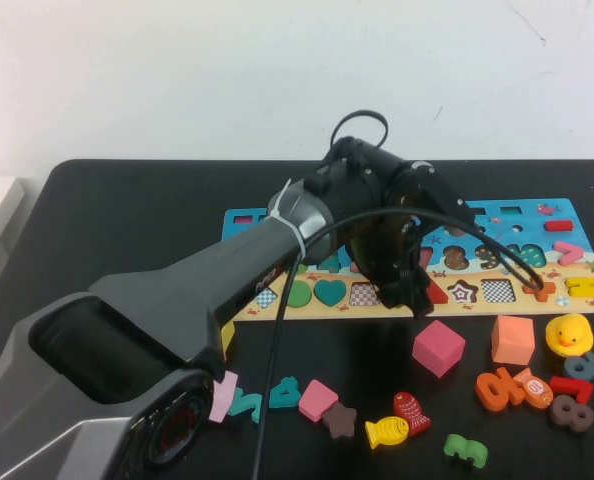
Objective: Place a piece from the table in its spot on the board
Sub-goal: Place the "five-pointed star" into the hole of the five-pointed star
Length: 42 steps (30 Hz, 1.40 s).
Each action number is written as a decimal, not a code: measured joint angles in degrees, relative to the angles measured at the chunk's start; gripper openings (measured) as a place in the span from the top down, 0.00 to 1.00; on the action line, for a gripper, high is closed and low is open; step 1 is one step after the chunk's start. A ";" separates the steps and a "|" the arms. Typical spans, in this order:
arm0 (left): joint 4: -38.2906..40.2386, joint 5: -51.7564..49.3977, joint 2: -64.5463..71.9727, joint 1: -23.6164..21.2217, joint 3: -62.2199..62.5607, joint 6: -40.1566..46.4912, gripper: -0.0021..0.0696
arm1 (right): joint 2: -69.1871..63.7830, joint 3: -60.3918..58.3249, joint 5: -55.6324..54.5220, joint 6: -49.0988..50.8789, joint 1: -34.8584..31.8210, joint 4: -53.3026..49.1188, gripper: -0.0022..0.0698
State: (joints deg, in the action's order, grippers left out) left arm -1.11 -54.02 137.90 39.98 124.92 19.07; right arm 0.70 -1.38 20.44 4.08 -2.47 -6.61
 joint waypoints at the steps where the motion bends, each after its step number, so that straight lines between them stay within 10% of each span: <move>1: -0.08 -0.56 0.00 0.00 0.69 0.00 0.44 | 0.00 0.00 0.00 0.00 0.00 0.00 0.94; 10: -0.34 -2.93 -1.03 0.00 2.51 -0.34 0.47 | 0.00 0.00 0.00 0.00 0.00 0.00 0.94; 20: -1.03 1.61 -1.00 0.00 2.51 -2.83 0.96 | 0.00 0.00 0.00 0.00 0.00 0.00 0.94; 42: 0.18 1.04 -1.54 0.00 2.51 -2.98 0.97 | 0.00 0.00 0.00 0.00 0.00 0.00 0.94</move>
State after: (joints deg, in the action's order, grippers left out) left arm -0.93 -52.98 136.36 39.98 127.44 16.09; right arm 0.70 -1.38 20.44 4.08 -2.47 -6.61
